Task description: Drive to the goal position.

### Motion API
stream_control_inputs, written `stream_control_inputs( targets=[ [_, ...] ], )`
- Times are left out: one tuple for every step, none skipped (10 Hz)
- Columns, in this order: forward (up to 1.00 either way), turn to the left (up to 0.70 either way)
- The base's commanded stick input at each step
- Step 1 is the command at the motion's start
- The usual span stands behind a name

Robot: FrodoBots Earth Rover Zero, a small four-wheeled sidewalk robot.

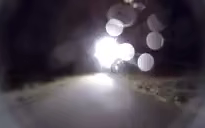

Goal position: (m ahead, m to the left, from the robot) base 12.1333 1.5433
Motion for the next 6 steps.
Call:
stream_control_inputs(
  targets=[
    [0.7, 0.0],
    [0.7, 0.02],
    [0.7, 0.06],
    [0.7, 0.06],
    [0.7, 0.05],
    [0.7, 0.03]
  ],
)
